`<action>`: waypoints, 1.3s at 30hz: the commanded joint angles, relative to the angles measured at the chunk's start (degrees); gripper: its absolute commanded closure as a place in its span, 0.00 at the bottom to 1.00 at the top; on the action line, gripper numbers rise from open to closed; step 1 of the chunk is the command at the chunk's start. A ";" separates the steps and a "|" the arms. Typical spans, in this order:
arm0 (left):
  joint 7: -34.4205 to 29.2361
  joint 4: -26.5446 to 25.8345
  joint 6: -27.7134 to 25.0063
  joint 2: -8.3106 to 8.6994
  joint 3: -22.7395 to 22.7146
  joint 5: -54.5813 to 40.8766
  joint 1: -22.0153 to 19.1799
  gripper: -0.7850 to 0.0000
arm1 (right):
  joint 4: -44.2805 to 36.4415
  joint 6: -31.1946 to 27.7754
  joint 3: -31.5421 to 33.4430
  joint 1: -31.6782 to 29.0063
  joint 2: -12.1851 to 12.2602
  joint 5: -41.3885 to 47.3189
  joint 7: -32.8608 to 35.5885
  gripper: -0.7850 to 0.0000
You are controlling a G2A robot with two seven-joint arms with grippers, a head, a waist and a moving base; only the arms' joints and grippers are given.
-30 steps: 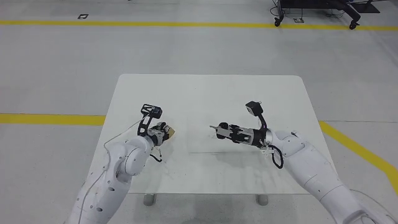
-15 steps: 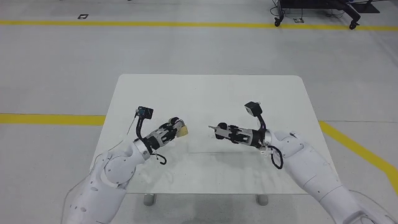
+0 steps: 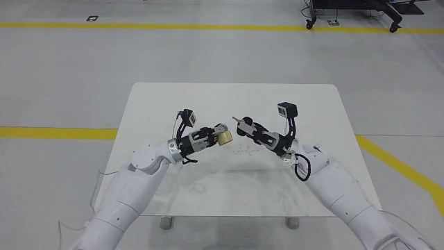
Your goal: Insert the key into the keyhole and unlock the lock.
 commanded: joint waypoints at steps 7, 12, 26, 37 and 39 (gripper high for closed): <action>3.45 0.32 2.98 -0.05 0.22 1.35 0.84 1.00 | 0.06 0.00 -0.05 0.03 0.00 0.05 0.07 1.00; 5.78 1.18 11.58 -0.93 1.01 -6.34 0.92 1.00 | -3.70 3.99 3.84 -3.87 1.23 -2.65 -0.95 1.00; 6.63 6.64 28.38 -3.03 4.78 -9.49 -9.52 1.00 | -24.32 22.18 17.65 -21.54 5.96 -8.64 3.20 1.00; 6.36 5.41 28.01 -3.14 4.83 -10.26 -8.83 1.00 | -24.38 22.50 17.54 -21.59 5.94 -8.56 3.18 1.00; 5.26 4.42 27.45 -3.19 4.79 -10.58 -8.52 1.00 | -24.67 27.23 16.66 -20.86 5.82 -7.92 4.32 1.00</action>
